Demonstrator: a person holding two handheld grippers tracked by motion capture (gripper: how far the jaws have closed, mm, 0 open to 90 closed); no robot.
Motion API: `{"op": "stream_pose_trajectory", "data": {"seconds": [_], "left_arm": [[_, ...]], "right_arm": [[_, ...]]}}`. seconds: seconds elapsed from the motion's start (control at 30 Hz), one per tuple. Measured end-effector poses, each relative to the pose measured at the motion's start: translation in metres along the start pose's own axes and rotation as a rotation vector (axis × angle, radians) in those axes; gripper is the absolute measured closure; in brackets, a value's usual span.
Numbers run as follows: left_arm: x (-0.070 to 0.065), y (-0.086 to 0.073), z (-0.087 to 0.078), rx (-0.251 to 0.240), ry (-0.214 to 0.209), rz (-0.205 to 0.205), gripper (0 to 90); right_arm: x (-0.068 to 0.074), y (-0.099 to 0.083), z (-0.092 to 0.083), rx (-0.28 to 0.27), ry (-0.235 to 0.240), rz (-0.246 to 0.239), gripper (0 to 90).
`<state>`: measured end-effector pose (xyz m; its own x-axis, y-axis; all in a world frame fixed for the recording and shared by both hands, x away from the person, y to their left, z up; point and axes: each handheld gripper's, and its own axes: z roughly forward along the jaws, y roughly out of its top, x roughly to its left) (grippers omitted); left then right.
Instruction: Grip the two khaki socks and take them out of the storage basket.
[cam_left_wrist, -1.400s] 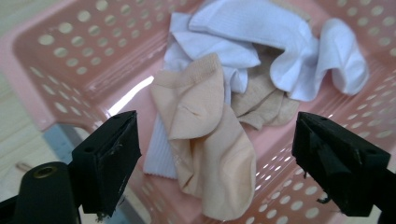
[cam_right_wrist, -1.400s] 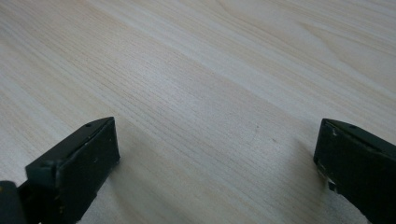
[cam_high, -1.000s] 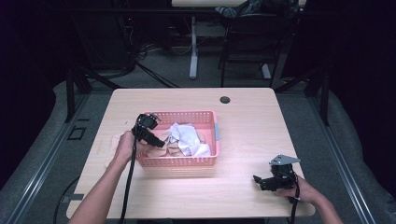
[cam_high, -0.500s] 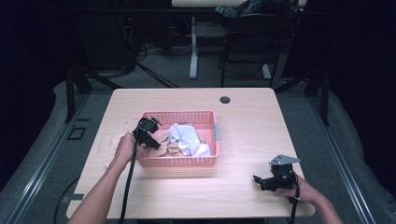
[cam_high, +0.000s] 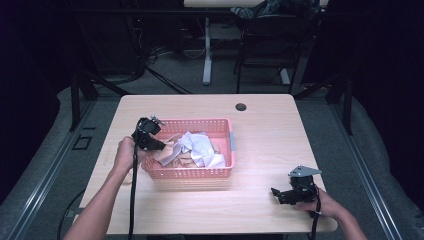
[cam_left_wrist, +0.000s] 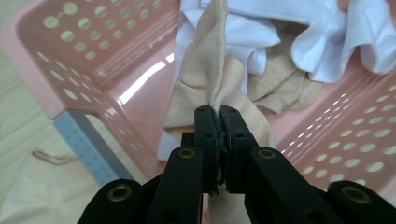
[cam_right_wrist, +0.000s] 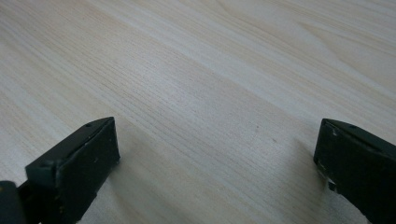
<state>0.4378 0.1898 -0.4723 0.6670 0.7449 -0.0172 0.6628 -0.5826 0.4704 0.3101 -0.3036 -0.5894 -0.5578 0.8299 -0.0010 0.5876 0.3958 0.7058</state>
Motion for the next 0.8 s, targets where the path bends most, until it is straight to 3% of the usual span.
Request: {"op": "stream_pose_trajectory", "data": {"seconds": [0.43,0.8], "left_arm": [[0.005,0.006,-0.036,-0.075,-0.015,-0.007,86.7],[0.006,0.004,-0.066,-0.110,-0.011,0.001,86.7]], "right_arm": [[0.000,0.000,0.000,-0.003,-0.001,0.000,0.0],[0.000,0.000,0.000,0.001,-0.001,0.003,0.0]]}}
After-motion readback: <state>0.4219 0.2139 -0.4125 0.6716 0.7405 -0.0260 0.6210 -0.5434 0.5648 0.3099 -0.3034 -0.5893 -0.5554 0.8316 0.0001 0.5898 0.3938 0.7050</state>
